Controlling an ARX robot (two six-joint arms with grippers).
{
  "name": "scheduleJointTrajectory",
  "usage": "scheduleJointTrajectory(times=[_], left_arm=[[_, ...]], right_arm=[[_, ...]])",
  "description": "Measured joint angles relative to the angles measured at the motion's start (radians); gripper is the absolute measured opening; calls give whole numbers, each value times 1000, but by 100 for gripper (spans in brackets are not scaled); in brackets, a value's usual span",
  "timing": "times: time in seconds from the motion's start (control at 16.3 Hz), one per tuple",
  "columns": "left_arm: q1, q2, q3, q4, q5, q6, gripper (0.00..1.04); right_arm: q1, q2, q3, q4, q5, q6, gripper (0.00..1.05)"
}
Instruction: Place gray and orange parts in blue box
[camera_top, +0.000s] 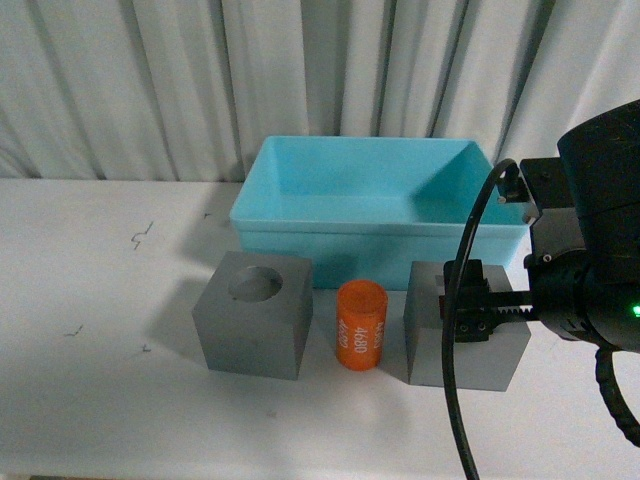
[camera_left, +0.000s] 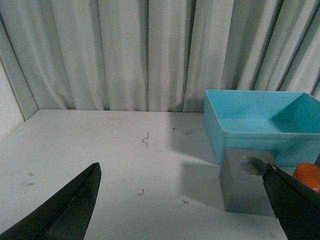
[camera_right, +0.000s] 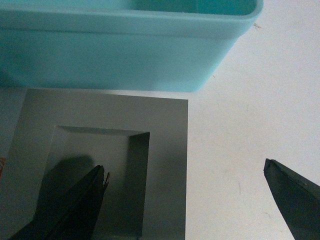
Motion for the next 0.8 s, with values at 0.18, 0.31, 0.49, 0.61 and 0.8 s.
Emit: scheduleJointTrajectory(times=[0.18,0.31,0.49,0.61,0.8], left_arm=[[0,0,0,0,0,0,98],[0,0,0,0,0,0,98],[0,0,0,0,0,0,98],[0,0,0,0,0,0,98],[0,0,0,0,0,0,98]], right_arm=[[0,26,26,-4,4,19,98],[0,39,36,-10,5,45,98],[0,39,38,-34,5,102,70],[-2,32,21,-38,-7,149,23],[-24,4,-5,-43,-24,167,19]])
